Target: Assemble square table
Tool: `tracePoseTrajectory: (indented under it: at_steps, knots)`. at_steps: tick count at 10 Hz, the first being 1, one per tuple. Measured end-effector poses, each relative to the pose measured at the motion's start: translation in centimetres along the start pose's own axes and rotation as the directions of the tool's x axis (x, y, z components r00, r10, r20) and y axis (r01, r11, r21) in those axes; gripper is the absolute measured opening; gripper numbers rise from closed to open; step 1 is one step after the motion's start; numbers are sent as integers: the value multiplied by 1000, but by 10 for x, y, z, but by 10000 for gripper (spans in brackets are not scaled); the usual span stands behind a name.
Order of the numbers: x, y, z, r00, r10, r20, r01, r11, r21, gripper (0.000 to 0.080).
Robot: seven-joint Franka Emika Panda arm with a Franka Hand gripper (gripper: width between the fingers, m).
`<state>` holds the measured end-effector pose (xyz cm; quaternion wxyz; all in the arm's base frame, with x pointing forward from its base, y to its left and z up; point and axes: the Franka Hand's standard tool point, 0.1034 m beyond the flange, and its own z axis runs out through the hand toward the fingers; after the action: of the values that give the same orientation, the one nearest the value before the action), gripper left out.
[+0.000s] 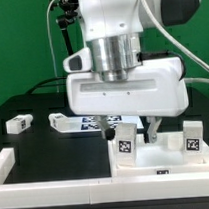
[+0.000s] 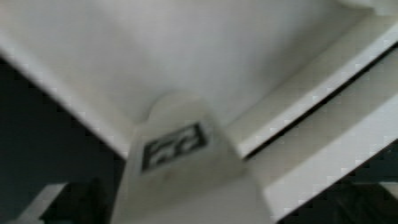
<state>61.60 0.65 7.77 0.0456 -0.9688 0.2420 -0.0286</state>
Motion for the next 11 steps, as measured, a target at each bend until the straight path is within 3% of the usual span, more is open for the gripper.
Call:
tracePoseTrajectory:
  at_steps: [1,2,3,4,5,6,9,10,11]
  knots:
    - [1,0,-1,985,-173,-3,173,985,-16,648]
    - [1,0,0,985,-173,-3,173,985,-15,648]
    - [1,0,0,992,-125,-3,125,992,-15,503]
    - [1,1,0,991,-131,-3,131,991,-16,503]
    - [1,1,1,994,-109,-3,109,994,-15,364]
    - [2,3,0,999,-40,-6,40,999,-18,293]
    - [3,6,1,956,294,-15,-294,955,-20,293]
    - [2,7,1,887,462,-8,-462,886,-24,293]
    - [-1,8,1,737,676,25,-674,737,-45,293]
